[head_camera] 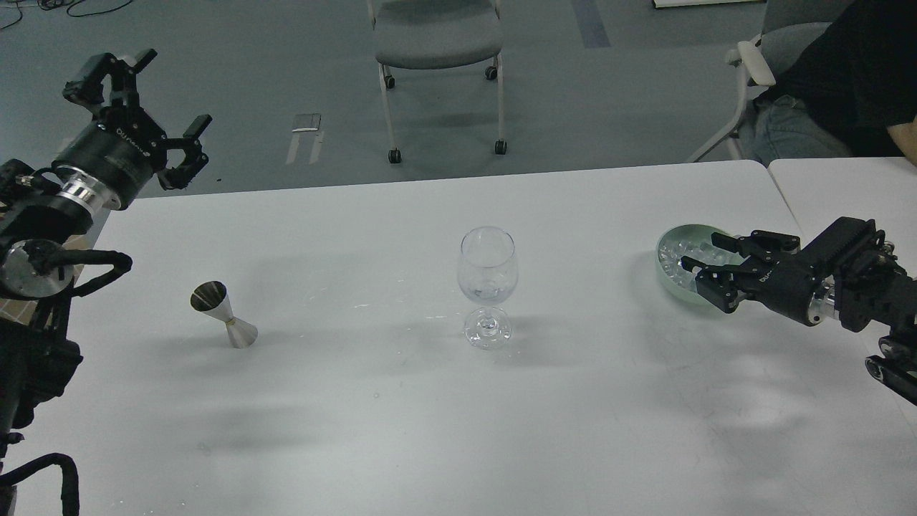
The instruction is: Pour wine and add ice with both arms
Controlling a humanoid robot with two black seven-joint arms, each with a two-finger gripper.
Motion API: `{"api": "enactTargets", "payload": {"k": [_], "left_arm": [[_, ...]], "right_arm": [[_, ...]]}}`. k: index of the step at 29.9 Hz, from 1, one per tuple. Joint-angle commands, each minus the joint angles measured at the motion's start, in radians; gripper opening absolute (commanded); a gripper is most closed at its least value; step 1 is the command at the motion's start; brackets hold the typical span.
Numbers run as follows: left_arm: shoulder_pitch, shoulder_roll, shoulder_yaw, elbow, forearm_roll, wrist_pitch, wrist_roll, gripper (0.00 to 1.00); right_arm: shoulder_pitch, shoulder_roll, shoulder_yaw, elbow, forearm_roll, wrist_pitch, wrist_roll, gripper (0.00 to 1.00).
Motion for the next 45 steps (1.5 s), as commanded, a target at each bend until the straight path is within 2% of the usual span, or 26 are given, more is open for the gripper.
{"api": "enactTargets", "payload": {"k": [1,7,17,20,21,23,28,31,34,38,45], "left_arm": [[0.000,0.000,0.000,0.000,0.000,0.000,0.000,0.98],[0.000,0.000,0.000,0.000,0.000,0.000,0.000,0.98],[0.000,0.000,0.000,0.000,0.000,0.000,0.000,0.98],[0.000,0.000,0.000,0.000,0.000,0.000,0.000,0.98],[0.000,0.000,0.000,0.000,0.000,0.000,0.000,0.98],[0.000,0.000,0.000,0.000,0.000,0.000,0.000,0.98],[0.000,0.000,0.000,0.000,0.000,0.000,0.000,0.98],[0.003,0.000,0.000,0.000,0.000,0.000,0.000,0.98],[0.005,0.000,0.000,-0.001,0.000,0.000,0.000,0.98],[0.003,0.000,-0.002,0.000,0.000,0.000,0.000,0.98],[0.005,0.000,0.000,-0.001,0.000,0.000,0.000,0.98]], "right_arm": [[0.018,0.020,-0.017,-0.028,0.000,-0.002,0.000,0.63],[0.020,0.050,-0.020,-0.056,0.000,-0.002,0.000,0.58],[0.021,0.044,-0.059,-0.079,0.000,0.000,-0.002,0.34],[0.020,0.042,-0.062,-0.079,0.000,0.000,-0.002,0.20],[0.020,0.040,-0.062,-0.079,0.001,0.000,-0.002,0.10],[0.027,0.040,-0.060,-0.079,0.001,-0.002,-0.003,0.00],[0.059,0.036,-0.059,-0.062,0.003,-0.020,-0.005,0.00],[0.093,-0.015,-0.057,-0.028,0.006,-0.049,-0.005,0.00],[0.127,-0.079,-0.059,0.068,0.009,-0.048,-0.005,0.00],[0.164,-0.182,-0.056,0.296,0.012,-0.037,-0.005,0.00],[0.236,-0.191,-0.057,0.481,0.015,-0.022,-0.002,0.00]]}}
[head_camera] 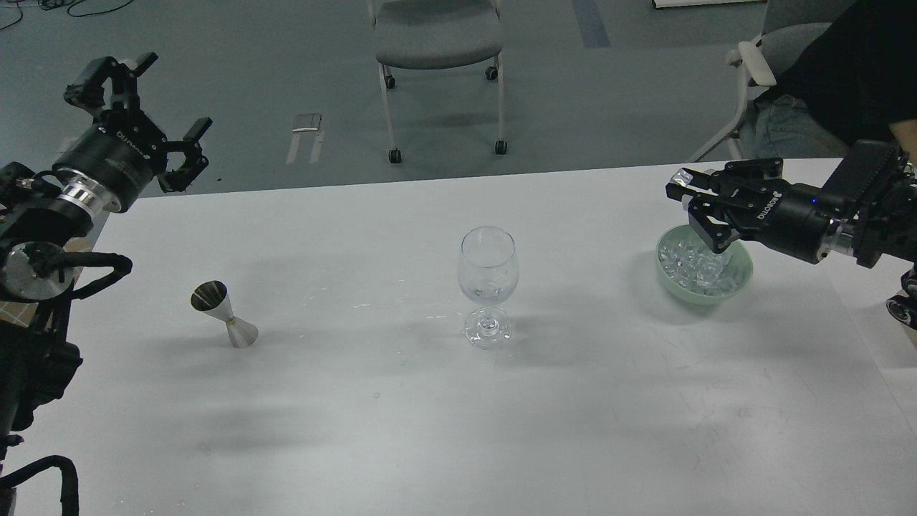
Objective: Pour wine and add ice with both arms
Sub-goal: 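Carry the ice over the wine glass with the right gripper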
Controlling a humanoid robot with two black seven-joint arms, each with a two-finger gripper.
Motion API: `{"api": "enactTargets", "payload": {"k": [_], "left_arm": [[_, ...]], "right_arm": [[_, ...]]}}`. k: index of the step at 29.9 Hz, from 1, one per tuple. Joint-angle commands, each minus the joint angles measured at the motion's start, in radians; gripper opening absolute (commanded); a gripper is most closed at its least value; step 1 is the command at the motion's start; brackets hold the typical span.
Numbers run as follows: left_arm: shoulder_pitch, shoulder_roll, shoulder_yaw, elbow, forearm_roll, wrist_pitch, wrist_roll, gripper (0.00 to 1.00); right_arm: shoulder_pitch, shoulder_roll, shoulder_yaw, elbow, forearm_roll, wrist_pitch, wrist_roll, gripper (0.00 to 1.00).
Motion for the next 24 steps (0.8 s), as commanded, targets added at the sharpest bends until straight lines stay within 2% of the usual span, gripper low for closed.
{"api": "enactTargets", "payload": {"k": [1,13,19,24], "left_arm": [[-0.001,0.000,0.000,-0.001,0.000,0.000,0.000,0.98],[-0.006,-0.029,0.000,-0.001,0.003,0.000,0.000,0.98],[-0.004,-0.029,0.000,-0.001,0.003,0.000,0.000,0.98],[-0.004,-0.029,0.000,-0.001,0.002,0.000,0.000,0.98]], "right_arm": [[0.034,0.005,-0.001,0.076,0.002,0.018,0.001,0.00],[0.108,0.243,-0.025,0.105,-0.011,0.124,0.003,0.00],[0.186,0.283,-0.122,0.095,-0.009,0.136,0.003,0.00],[0.194,0.315,-0.125,0.078,-0.008,0.148,0.001,0.00]]}}
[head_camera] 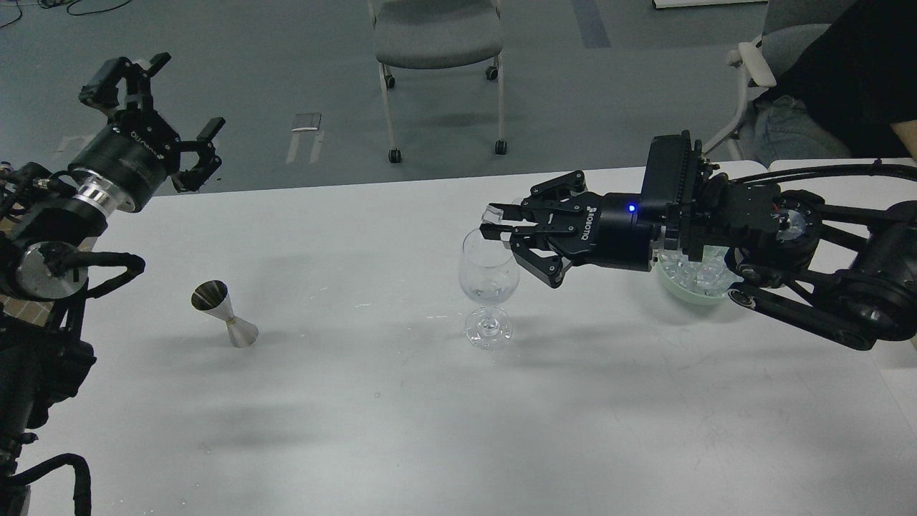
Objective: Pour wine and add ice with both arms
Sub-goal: 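Carry the ice over the wine glass with the right gripper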
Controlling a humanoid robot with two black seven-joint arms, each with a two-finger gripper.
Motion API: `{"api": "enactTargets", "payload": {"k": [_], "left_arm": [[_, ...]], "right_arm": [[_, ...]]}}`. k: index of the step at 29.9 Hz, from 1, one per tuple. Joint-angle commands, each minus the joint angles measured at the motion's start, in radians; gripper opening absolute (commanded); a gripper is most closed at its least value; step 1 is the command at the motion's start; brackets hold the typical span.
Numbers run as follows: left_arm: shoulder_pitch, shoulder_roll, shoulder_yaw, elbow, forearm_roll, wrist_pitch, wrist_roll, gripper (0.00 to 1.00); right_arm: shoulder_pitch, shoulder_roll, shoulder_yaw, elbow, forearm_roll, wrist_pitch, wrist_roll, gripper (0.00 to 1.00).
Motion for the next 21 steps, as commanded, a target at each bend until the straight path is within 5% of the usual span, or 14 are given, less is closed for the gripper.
{"api": "enactTargets", "payload": {"k": [1,11,21], "left_arm": [[0.000,0.000,0.000,0.000,-0.001,0.000,0.000,0.98],[0.002,0.000,-0.002,0.000,-0.001,0.000,0.000,0.98],[0.002,-0.002,0.000,0.000,-0.001,0.000,0.000,0.98]], "right_arm": [[0.006,0.022,-0.003,-0.013,0.000,0.004,-0.001,0.00],[0.011,0.029,-0.001,-0.016,0.005,0.005,-0.004,0.00],[0.008,0.034,-0.001,-0.016,0.013,0.005,-0.007,0.17]]}}
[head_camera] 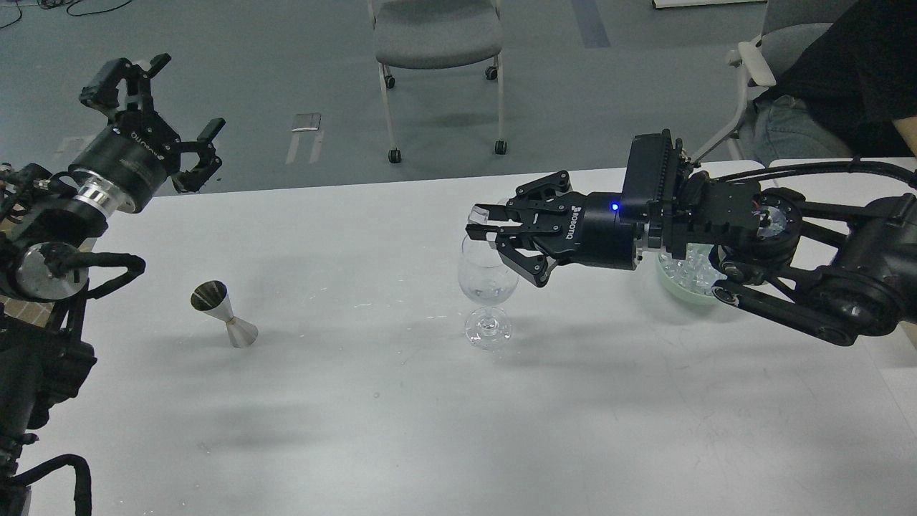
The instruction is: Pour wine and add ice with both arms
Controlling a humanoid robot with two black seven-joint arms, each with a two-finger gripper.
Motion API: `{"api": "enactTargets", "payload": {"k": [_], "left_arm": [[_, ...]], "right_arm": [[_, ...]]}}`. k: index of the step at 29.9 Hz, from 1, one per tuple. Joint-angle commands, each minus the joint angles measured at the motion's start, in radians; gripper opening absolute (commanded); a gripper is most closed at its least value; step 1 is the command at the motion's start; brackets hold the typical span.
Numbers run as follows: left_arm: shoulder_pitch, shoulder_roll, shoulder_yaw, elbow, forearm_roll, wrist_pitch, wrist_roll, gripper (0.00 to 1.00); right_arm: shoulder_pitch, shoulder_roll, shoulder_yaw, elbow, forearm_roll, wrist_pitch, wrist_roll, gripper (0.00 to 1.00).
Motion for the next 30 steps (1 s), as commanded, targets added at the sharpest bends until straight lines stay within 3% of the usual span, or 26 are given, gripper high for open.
{"api": "enactTargets", "payload": {"k": [1,11,18,20,23,25,30], "left_arm": [[0.000,0.000,-0.001,0.000,0.000,0.000,0.000,0.98],[0.000,0.000,-0.001,-0.002,0.000,0.000,0.000,0.98],[0.000,0.000,-0.001,-0.002,0.000,0.000,0.000,0.98],[0.000,0.000,0.001,-0.002,0.000,0.000,0.000,0.98],[0.000,0.000,0.001,-0.002,0.000,0.000,0.000,0.98],[-0.001,0.002,0.001,-0.002,0.000,0.000,0.000,0.98],[-0.001,0.002,0.001,-0.002,0.000,0.000,0.000,0.98]], "right_arm": [[0.000,0.005,0.000,-0.003,0.003,0.000,0.000,0.17],[-0.002,0.037,0.000,-0.018,0.008,-0.002,0.000,0.22],[-0.002,0.037,0.002,-0.017,0.009,-0.002,0.003,0.34],[-0.002,0.037,0.002,-0.015,0.009,-0.003,0.004,0.44],[-0.002,0.037,0.002,-0.015,0.009,-0.003,0.004,0.47],[-0.002,0.037,0.003,-0.015,0.009,-0.005,0.004,0.55],[-0.002,0.037,0.006,-0.015,0.009,-0.008,0.004,0.59]]}}
